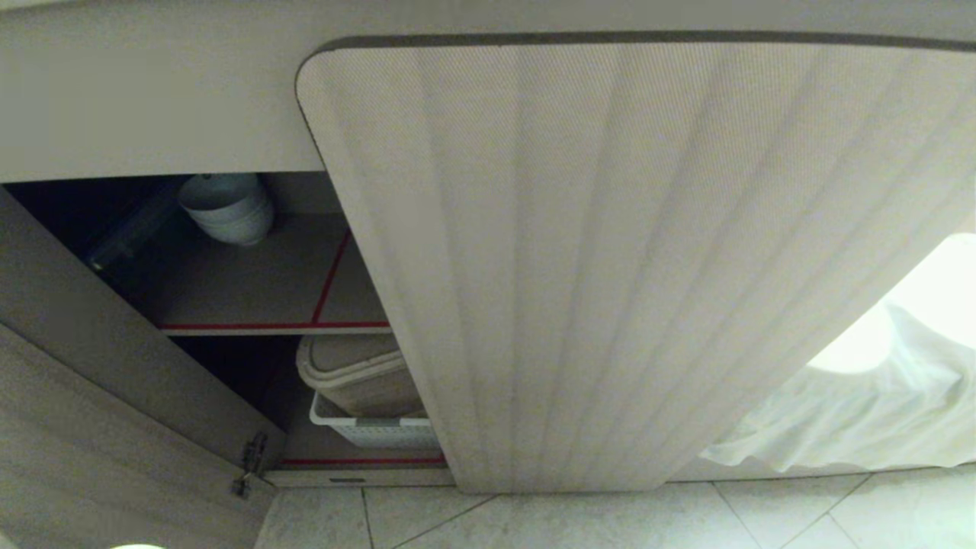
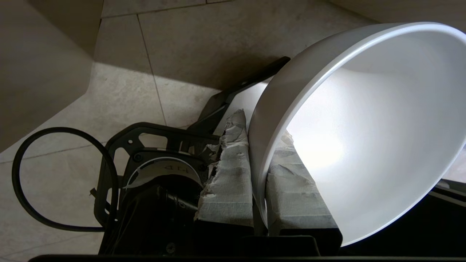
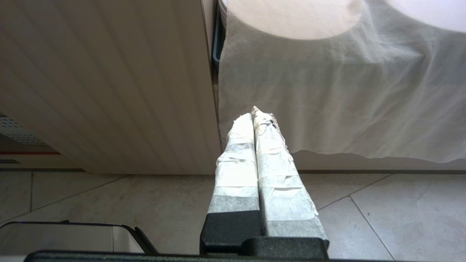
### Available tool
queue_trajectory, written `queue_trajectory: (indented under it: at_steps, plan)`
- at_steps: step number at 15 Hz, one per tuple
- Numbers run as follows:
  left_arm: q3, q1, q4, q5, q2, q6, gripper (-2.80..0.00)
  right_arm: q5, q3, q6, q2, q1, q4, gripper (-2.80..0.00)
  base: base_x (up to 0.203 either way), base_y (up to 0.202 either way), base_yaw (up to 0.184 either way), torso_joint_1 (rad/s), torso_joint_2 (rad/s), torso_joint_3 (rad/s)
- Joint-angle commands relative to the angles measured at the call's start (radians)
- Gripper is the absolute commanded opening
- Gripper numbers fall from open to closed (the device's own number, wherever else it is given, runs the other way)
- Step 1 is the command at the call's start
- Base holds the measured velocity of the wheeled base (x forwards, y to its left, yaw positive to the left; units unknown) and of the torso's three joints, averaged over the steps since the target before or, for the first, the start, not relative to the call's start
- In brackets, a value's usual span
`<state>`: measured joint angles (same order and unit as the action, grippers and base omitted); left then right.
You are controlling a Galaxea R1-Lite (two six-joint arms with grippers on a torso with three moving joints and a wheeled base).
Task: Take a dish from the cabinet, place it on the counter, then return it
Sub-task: Put it back into the cabinet
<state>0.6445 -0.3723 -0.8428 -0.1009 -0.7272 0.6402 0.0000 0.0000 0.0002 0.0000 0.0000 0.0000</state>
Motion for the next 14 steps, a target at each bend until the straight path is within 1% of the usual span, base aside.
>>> queue_trajectory:
  at_steps: [1, 3, 5, 6, 9, 11, 13, 14]
  plan:
    - [-0.002, 0.001, -0.004, 0.0, -0.023, 0.004, -2.8, 0.0, 0.0, 0.0, 0.0, 0.0, 0.0, -2.8, 0.0, 0.0, 0.0, 0.0, 0.0, 0.0]
    - [-0.002, 0.001, 0.007, 0.003, -0.067, 0.007, -2.8, 0.0, 0.0, 0.0, 0.0, 0.001, 0.0, -2.8, 0.0, 0.0, 0.0, 0.0, 0.0, 0.0]
    - [-0.003, 0.003, 0.056, 0.004, -0.11, 0.017, -2.8, 0.0, 0.0, 0.0, 0.0, 0.002, 0.0, -2.8, 0.0, 0.0, 0.0, 0.0, 0.0, 0.0]
    - [-0.003, 0.004, 0.076, 0.004, -0.13, 0.032, -2.8, 0.0, 0.0, 0.0, 0.0, 0.0, 0.0, -2.8, 0.0, 0.0, 0.0, 0.0, 0.0, 0.0]
    - [-0.004, 0.004, 0.146, 0.003, -0.171, 0.137, -2.8, 0.0, 0.0, 0.0, 0.0, 0.0, 0.0, -2.8, 0.0, 0.0, 0.0, 0.0, 0.0, 0.0]
    - [-0.004, 0.004, 0.162, 0.003, -0.18, 0.187, -2.8, 0.0, 0.0, 0.0, 0.0, 0.0, 0.0, -2.8, 0.0, 0.0, 0.0, 0.0, 0.0, 0.0]
    - [-0.002, 0.004, 0.165, 0.001, -0.195, 0.264, -2.8, 0.0, 0.0, 0.0, 0.0, 0.001, 0.0, -2.8, 0.0, 0.0, 0.0, 0.0, 0.0, 0.0]
    - [-0.003, 0.004, 0.167, 0.001, -0.205, 0.29, -2.8, 0.0, 0.0, 0.0, 0.0, 0.0, 0.0, -2.8, 0.0, 0.0, 0.0, 0.0, 0.0, 0.0]
